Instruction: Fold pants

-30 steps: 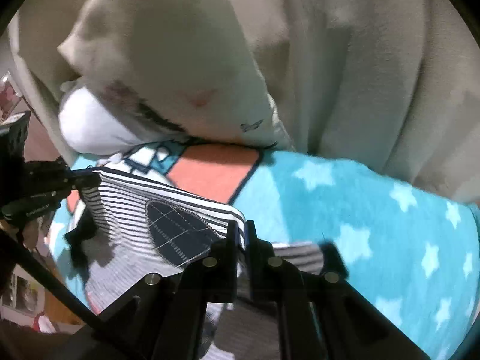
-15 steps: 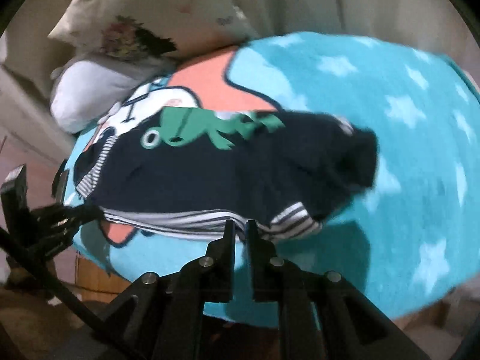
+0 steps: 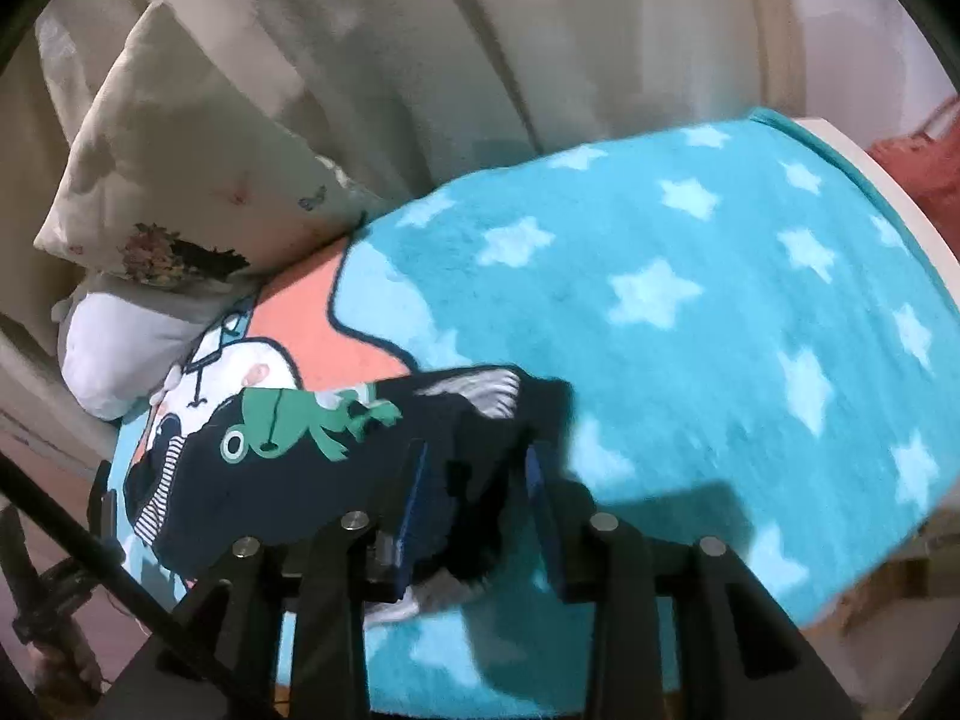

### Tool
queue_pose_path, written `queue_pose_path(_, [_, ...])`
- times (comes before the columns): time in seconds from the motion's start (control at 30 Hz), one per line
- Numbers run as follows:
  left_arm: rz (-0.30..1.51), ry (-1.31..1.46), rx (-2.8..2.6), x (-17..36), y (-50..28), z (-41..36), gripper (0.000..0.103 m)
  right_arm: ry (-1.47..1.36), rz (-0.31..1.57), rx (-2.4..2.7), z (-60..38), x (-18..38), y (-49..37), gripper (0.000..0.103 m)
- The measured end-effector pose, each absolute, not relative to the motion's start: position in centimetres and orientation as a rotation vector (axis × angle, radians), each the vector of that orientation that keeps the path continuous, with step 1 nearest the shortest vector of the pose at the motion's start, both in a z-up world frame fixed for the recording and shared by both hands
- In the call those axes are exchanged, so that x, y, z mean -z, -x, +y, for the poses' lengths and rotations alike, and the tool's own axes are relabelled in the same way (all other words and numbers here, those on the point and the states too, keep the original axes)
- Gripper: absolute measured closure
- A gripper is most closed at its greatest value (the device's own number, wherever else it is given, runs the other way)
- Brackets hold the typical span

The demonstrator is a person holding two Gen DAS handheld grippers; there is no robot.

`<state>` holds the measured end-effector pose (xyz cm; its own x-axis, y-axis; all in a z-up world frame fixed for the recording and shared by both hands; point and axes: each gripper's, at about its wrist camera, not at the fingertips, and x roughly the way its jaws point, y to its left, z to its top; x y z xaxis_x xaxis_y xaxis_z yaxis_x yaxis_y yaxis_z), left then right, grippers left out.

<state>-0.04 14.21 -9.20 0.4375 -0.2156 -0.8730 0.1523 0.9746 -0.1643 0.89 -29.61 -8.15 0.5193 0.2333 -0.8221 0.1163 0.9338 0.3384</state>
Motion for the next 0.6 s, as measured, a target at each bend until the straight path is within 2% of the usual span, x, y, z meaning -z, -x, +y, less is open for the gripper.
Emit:
queue_pose_path(0.03, [1.09,0.073,0.219,9.1,-0.1,14.2,0.073,-0.354,1.039,-0.075,-29.4,8.5,-1.3,0.046])
queue_pose_path(0.07, [1.084,0.082,0.207,9.1,-0.2,14.3,0.073,-0.314,1.064,-0.07,-28.8,9.4,-2.1,0.046])
queue_pose_path(0.1, [1.08,0.09,0.198,9.1,-0.3,14.4,0.073,-0.289,1.087,-0.064,-28.4,10.1,-2.6,0.053])
queue_pose_path(0.13, [1.078,0.096,0.19,9.0,-0.4,14.5,0.073,-0.28,1.1,-0.069,-28.4,10.5,-2.8,0.089])
queue_pose_path(0.2, [1.073,0.117,0.169,8.9,-0.5,14.7,0.073,-0.274,1.115,-0.098,-28.0,10.8,-3.3,0.089])
queue_pose_path(0.37, [1.057,0.16,0.12,8.7,-0.7,15.5,0.073,-0.176,1.01,-0.089,-27.7,7.3,-3.6,0.089])
queue_pose_path(0.5, [1.054,0.182,0.098,8.7,-0.9,15.5,0.072,-0.209,1.055,-0.055,-29.7,9.0,-4.6,0.089])
queue_pose_path(0.6, [1.057,0.216,0.075,8.9,-1.0,15.9,0.072,-0.241,1.112,-0.02,-31.0,11.5,-4.7,0.078])
